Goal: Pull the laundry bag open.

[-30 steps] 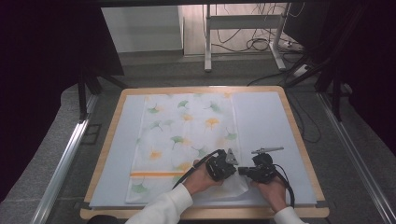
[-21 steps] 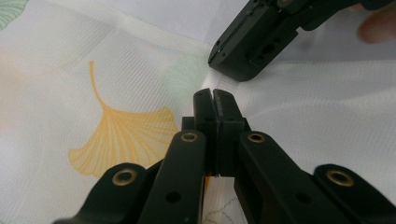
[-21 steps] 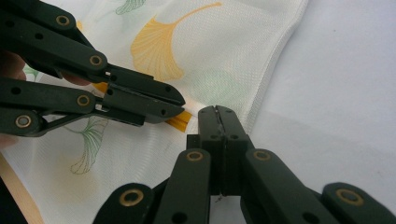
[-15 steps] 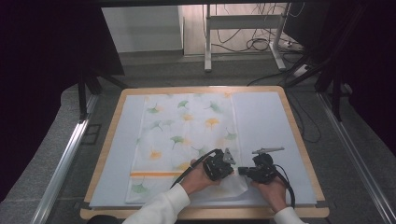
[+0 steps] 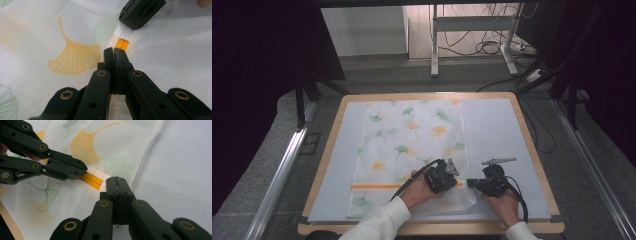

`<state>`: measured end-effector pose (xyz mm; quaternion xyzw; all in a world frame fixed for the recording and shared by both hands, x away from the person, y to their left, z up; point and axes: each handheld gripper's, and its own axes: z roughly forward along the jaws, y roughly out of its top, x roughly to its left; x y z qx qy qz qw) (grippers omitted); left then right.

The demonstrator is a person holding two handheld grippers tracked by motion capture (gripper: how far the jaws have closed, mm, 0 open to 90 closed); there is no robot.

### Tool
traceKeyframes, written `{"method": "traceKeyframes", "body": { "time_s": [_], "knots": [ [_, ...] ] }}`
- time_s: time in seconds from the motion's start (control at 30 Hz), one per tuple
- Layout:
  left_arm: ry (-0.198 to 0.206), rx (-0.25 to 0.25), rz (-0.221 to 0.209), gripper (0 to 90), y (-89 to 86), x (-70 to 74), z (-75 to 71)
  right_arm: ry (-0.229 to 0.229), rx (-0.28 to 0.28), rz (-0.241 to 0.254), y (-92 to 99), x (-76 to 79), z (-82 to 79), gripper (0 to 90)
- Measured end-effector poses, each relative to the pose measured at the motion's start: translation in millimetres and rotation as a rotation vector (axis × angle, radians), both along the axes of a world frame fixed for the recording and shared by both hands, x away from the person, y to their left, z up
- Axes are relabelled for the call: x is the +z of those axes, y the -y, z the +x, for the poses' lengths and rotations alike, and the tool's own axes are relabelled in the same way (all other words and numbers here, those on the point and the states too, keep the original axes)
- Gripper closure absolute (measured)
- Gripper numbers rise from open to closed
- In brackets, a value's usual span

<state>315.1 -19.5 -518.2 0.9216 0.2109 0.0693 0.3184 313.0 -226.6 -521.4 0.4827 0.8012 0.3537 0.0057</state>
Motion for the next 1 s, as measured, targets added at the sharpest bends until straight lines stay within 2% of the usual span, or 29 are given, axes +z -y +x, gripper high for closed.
{"method": "traceKeyframes", "body": {
  "time_s": [0.43,1.0],
  "knots": [
    [0.005,0.008,0.003,90.0,-10.8,-0.2,-4.1,0.007,0.008,-0.001,0.2,-0.2,-0.2,89.4],
    [-0.024,0.034,-0.02,90.0,-34.2,-1.8,-2.6,0.01,0.011,-0.002,0.4,-0.4,-0.5,89.4]
  ]
}}
